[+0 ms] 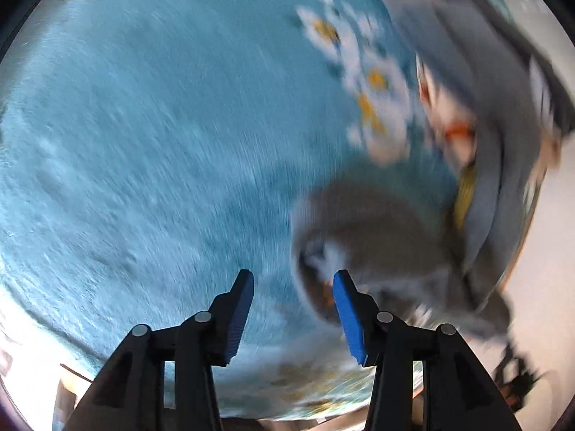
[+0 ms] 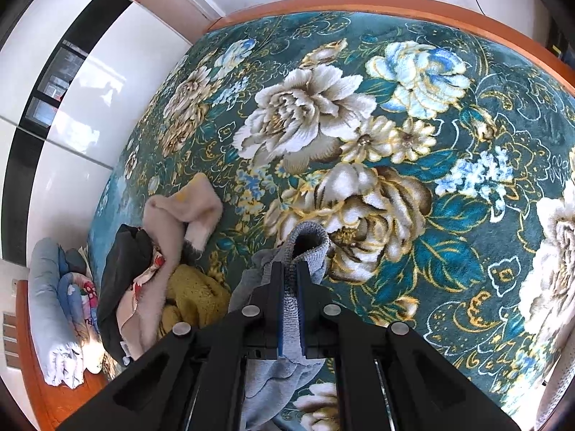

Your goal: Fold clothes

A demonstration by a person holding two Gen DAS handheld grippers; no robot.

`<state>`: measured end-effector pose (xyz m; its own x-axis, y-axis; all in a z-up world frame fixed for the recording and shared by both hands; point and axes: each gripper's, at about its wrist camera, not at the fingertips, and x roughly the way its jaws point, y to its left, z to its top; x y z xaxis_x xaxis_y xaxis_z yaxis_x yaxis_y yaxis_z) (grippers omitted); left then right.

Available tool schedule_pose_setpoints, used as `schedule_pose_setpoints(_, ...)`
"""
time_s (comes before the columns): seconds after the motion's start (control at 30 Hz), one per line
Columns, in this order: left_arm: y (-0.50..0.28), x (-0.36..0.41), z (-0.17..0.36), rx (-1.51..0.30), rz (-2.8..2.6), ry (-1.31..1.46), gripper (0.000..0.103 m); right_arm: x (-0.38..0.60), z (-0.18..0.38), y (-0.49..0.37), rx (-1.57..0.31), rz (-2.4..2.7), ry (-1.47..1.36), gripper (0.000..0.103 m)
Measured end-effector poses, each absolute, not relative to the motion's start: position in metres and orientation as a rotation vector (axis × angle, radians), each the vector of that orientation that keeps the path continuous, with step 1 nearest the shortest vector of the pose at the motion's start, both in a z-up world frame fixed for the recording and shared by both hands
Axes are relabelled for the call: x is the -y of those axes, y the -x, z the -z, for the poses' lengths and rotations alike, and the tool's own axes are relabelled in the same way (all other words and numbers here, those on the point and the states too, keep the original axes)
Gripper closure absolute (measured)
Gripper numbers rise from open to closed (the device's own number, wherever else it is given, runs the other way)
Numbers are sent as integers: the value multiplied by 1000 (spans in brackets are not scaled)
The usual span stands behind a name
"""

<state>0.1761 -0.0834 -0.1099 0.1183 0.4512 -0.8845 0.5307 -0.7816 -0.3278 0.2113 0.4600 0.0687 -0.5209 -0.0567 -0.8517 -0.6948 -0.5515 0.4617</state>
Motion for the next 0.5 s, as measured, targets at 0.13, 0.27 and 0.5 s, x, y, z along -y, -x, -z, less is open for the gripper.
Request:
schedule_pose_setpoints(0.13,-180,45,131,-896,1786,-2388,53,-457,-69,-207,-1150,-2133,1253,97)
schedule_pose_setpoints(0.27,-170,32,144,-929,1750,-2338,66,-456,-71,-207,-1131,-2144,1266,97)
schedule_pose_setpoints(0.5,-154,28,123,-765,1824,-2265,100,-450,-82,-212,-1141,-2182,1258,97)
